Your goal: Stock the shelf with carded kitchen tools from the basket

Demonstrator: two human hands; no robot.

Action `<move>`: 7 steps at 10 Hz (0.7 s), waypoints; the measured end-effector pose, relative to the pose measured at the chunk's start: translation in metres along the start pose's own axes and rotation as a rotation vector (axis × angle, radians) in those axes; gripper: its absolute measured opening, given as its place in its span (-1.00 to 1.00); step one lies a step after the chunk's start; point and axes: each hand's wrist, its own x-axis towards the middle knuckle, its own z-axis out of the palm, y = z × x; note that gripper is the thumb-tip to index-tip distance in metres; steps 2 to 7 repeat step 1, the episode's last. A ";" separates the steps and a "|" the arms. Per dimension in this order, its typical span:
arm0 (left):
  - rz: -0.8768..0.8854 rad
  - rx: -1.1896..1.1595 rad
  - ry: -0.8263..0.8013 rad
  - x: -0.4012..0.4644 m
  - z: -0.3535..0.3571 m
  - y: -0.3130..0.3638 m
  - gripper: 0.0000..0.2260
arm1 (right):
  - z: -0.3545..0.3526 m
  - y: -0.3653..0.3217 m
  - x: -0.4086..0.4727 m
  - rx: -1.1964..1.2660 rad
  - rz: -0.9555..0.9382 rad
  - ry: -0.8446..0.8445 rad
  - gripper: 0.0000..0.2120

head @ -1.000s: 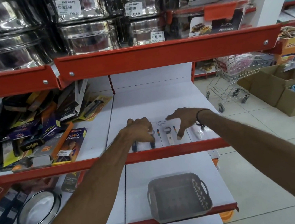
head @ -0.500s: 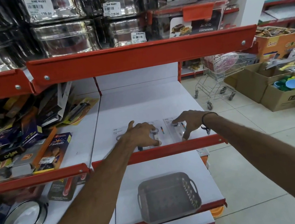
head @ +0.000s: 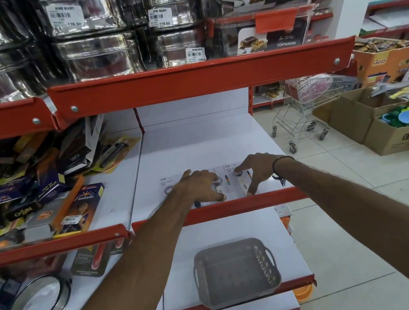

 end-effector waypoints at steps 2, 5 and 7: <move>0.018 -0.042 0.121 -0.015 0.003 0.000 -0.42 | 0.000 -0.008 -0.013 0.008 -0.025 0.117 -0.16; 0.018 -0.042 0.121 -0.015 0.003 0.000 -0.42 | 0.000 -0.008 -0.013 0.008 -0.025 0.117 -0.16; 0.018 -0.042 0.121 -0.015 0.003 0.000 -0.42 | 0.000 -0.008 -0.013 0.008 -0.025 0.117 -0.16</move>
